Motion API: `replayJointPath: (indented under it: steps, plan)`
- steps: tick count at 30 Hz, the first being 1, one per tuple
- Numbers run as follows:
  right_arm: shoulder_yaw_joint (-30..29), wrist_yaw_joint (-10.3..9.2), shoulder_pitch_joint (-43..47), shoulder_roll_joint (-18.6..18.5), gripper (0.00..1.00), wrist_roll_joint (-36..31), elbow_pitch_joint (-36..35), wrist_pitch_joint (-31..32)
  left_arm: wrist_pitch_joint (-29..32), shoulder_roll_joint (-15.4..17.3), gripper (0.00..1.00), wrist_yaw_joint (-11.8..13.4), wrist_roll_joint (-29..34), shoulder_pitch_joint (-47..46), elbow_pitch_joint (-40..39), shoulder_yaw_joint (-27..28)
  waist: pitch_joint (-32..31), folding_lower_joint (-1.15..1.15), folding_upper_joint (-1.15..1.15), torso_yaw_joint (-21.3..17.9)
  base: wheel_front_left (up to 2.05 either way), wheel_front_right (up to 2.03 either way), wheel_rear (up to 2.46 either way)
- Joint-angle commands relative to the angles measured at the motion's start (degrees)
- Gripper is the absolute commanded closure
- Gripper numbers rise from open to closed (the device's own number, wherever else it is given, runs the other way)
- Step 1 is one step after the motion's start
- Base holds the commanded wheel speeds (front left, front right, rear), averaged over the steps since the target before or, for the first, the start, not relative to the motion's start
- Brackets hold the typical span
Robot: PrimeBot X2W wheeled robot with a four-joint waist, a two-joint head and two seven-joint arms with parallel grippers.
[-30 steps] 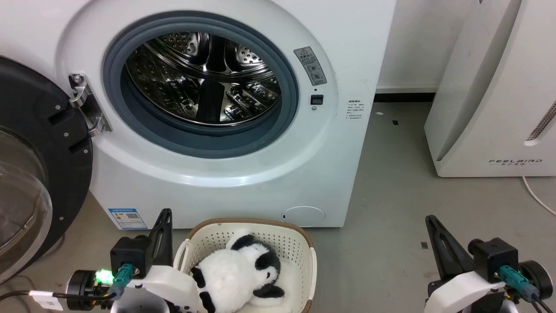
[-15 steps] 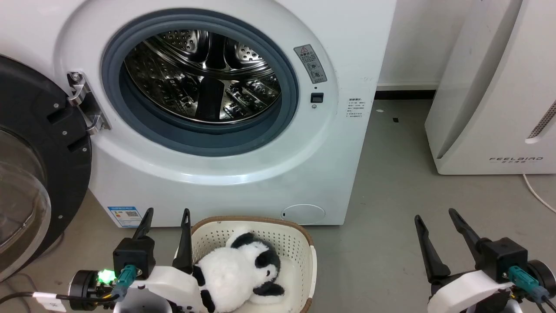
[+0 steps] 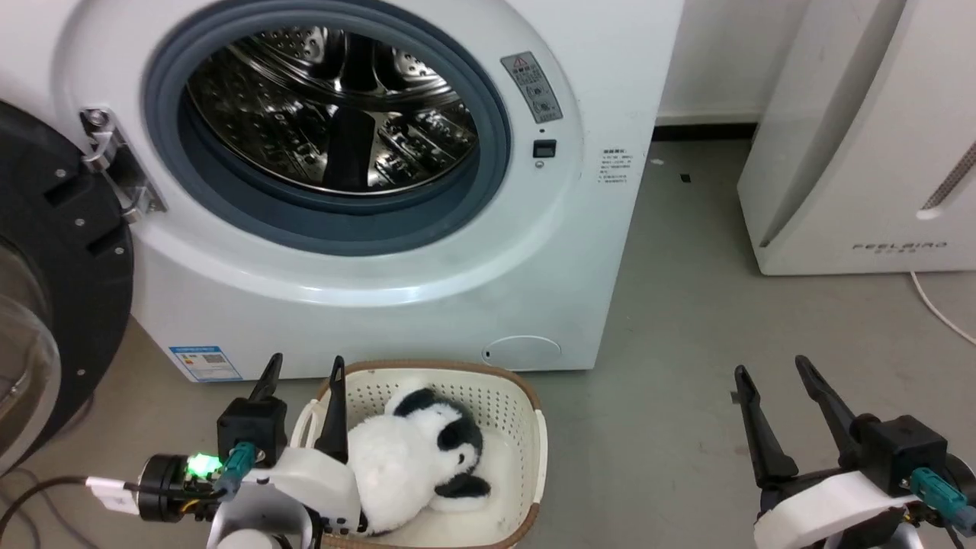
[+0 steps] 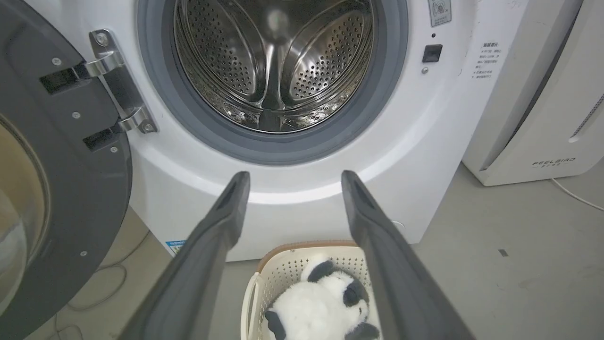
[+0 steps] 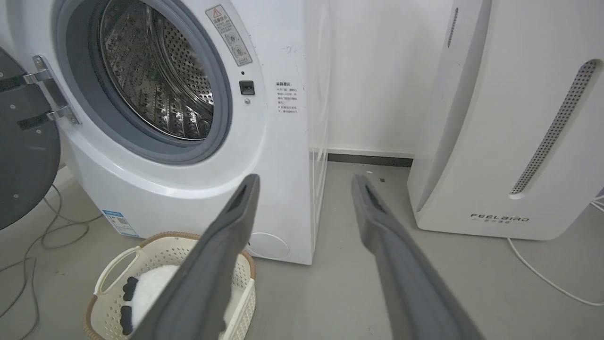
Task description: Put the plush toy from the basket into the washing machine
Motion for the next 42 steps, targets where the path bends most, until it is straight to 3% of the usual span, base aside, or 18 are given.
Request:
replayJointPath:
  steps: [1, 20, 31, 39, 42]
  plan:
    - [0.03, -0.01, -1.24, 0.01, 0.0, 0.72, -0.59, -0.68, -0.65, 0.56, 0.0, -0.09, -0.27, -1.6, 1.5, -0.23, 0.85, 0.0, 0.0, -0.58, 0.0, 0.0, 0.0]
    - [-0.1, -0.02, -5.16, 0.01, 0.0, 4.92, -2.6, -2.82, -1.83, 3.72, 0.0, -1.49, 0.79, -13.9, 18.06, -3.01, 10.84, 0.0, 0.0, -3.49, 0.0, 0.0, 0.0]
    - [0.51, -0.03, -8.31, 0.02, 0.0, 8.75, -4.81, -4.49, 4.36, 7.97, 0.0, -3.56, 4.06, -24.16, 28.14, -8.35, 21.96, 0.0, 0.0, -6.25, 0.0, 0.0, 0.0]
    - [0.63, -0.03, -9.88, 0.02, 0.0, 10.65, -6.03, -5.32, 7.73, 10.32, 0.0, -4.14, 5.74, -29.58, 32.38, -11.16, 27.6, 0.0, 0.0, -7.67, 0.0, 0.0, 0.0]
    - [0.32, -0.03, -10.86, 0.02, 0.0, 11.69, -6.94, -5.92, 10.38, 12.04, 0.0, -3.67, 8.43, -33.26, 35.36, -14.56, 31.26, 0.0, 0.0, -8.28, 0.0, 0.0, 0.0]
